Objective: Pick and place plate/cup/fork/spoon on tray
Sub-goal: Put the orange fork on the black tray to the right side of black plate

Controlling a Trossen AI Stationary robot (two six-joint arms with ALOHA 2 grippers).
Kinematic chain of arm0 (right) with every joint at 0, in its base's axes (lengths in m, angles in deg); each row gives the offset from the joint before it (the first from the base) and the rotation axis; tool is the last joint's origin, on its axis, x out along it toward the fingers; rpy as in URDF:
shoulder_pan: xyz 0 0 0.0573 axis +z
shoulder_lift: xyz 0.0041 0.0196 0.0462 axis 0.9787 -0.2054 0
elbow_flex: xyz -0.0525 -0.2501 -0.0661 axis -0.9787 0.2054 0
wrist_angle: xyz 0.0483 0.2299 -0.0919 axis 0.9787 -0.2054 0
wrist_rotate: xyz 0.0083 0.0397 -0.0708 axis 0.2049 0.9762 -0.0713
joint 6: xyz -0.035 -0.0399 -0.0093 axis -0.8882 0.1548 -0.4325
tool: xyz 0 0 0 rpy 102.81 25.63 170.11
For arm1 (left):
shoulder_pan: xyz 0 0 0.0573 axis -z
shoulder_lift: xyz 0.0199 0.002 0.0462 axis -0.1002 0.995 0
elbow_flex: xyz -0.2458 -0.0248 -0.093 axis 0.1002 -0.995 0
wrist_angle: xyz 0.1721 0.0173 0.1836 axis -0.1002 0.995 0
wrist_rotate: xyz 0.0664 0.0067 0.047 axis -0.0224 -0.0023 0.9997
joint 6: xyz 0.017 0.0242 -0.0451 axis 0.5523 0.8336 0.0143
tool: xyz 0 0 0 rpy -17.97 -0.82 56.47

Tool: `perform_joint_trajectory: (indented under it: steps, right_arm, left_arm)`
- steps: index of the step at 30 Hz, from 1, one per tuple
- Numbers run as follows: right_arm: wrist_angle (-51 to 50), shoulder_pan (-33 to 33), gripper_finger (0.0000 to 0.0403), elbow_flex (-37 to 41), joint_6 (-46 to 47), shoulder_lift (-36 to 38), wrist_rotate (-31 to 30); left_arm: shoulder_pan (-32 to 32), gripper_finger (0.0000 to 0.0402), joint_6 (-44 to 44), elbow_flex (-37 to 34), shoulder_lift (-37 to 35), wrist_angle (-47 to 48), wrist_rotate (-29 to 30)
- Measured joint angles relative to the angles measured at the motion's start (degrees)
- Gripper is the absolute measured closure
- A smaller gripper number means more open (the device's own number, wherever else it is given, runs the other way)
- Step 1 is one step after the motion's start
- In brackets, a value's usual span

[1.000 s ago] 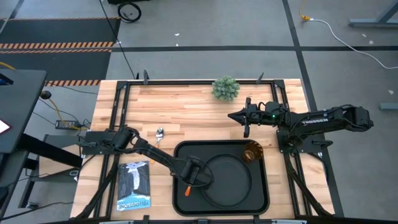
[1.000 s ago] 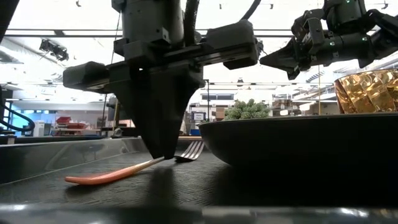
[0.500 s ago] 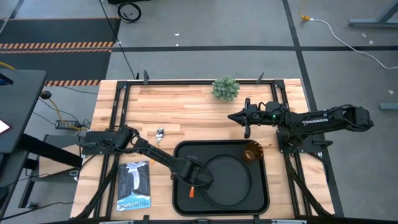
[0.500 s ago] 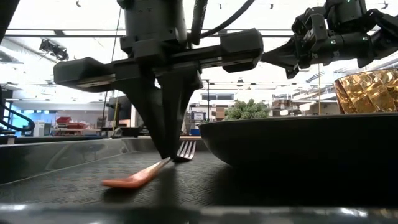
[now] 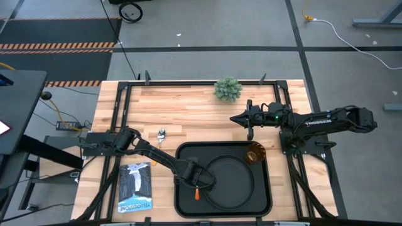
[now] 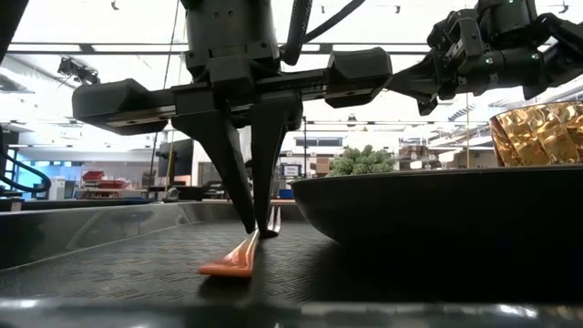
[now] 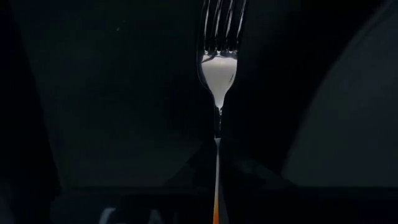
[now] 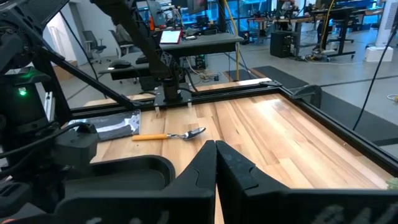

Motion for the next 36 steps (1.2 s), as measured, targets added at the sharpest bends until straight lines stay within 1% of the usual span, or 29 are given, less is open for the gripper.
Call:
perform_joint_trajectory:
  steps: [6, 9, 18, 22, 28, 36]
  right_arm:
    - [0.0, 0.0, 0.0396, 0.0, 0.02, 0.0, 0.09]
    - [0.02, 0.16, 0.0396, 0.0, 0.02, 0.0, 0.15]
    - [0.07, 0.96, 0.0396, 0.0, 0.02, 0.0, -0.15]
    - [0.12, 0.96, 0.0396, 0.0, 0.0, 0.0, -0.26]
    - [0.35, 0.96, 0.0396, 0.0, 0.0, 0.0, -0.27]
    - [0.31, 0.96, 0.0396, 0.0, 0.0, 0.0, -0.28]
  left_arm:
    - [0.0, 0.0381, -0.2, 0.0, 0.0, 0.07, 0.04]
    - [0.0, 0.0373, 0.66, 0.0, 0.0, 0.11, 0.04]
    - [0.0, 0.03, 1.72, 0.0, 0.0, 0.07, 1.14]
    - [0.0, 0.0283, 1.75, 0.0, -0.51, 0.09, 1.14]
    - [-0.12, 0.0285, 3.74, 0.35, -1.73, 0.17, 3.09]
    - [-1.49, 0.0304, 9.49, 0.63, -1.73, -1.87, 3.19]
